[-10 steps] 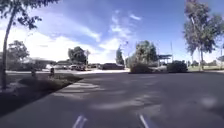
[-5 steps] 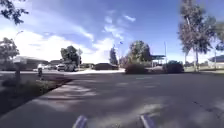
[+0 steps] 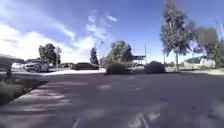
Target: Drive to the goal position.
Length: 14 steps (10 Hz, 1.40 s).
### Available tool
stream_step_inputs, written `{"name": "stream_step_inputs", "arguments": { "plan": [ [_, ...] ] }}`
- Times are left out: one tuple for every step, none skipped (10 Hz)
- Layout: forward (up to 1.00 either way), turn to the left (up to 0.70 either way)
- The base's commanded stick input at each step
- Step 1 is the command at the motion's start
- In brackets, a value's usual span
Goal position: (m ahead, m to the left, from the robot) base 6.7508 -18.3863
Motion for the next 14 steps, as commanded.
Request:
{"name": "stream_step_inputs", "arguments": {
  "plan": [
    [1.00, -0.40],
    [1.00, -0.40],
    [1.00, -0.40],
    [1.00, -0.40],
    [1.00, -0.40],
    [1.00, -0.40],
    [1.00, -0.40],
    [1.00, -0.40],
    [1.00, -0.40],
    [1.00, -0.40],
    [1.00, -0.40],
    [1.00, -0.40],
    [1.00, -0.40],
    [1.00, -0.40]
  ]
}}
